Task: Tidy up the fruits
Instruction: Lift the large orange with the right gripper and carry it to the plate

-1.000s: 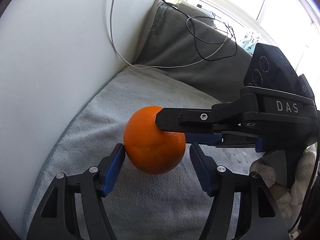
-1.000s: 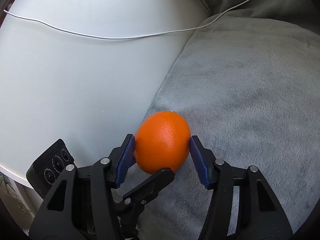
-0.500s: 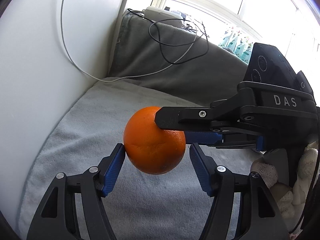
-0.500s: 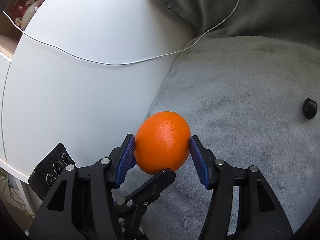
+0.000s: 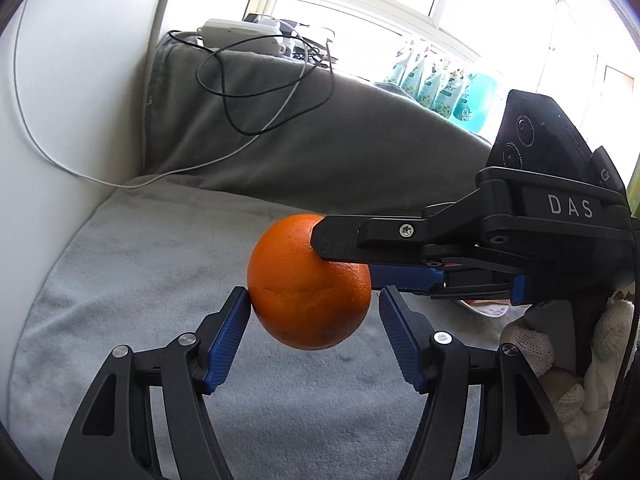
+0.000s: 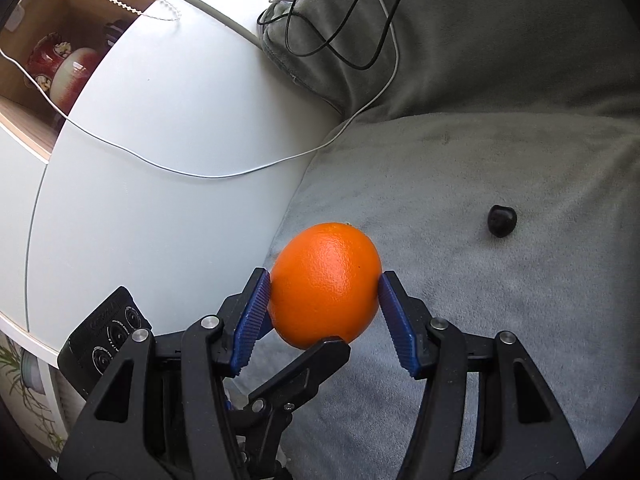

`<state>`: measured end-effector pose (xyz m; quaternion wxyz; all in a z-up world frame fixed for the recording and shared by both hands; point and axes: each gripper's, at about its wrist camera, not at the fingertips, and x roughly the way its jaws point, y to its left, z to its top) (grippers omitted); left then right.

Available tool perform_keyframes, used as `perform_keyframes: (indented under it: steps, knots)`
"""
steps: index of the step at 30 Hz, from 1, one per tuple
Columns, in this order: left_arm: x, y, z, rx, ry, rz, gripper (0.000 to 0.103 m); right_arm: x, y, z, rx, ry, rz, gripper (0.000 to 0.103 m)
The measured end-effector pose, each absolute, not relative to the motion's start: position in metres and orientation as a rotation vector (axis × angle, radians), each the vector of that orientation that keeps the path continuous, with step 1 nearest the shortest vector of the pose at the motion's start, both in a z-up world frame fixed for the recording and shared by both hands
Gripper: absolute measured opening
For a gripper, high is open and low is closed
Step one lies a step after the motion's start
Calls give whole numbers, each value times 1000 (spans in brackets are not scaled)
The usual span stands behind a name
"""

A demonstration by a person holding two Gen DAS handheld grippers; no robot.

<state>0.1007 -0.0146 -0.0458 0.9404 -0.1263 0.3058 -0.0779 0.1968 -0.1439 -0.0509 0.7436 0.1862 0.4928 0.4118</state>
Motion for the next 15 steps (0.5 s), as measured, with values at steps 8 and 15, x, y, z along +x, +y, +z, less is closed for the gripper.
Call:
perform_keyframes:
  steps: [8, 15]
  knots:
    - [114, -55, -38, -226, 617, -220, 66, 199, -195, -43, 452, 1041, 848, 59]
    - [129, -87, -35, -193, 627, -275, 66, 201, -239, -37, 485, 1014, 801, 59]
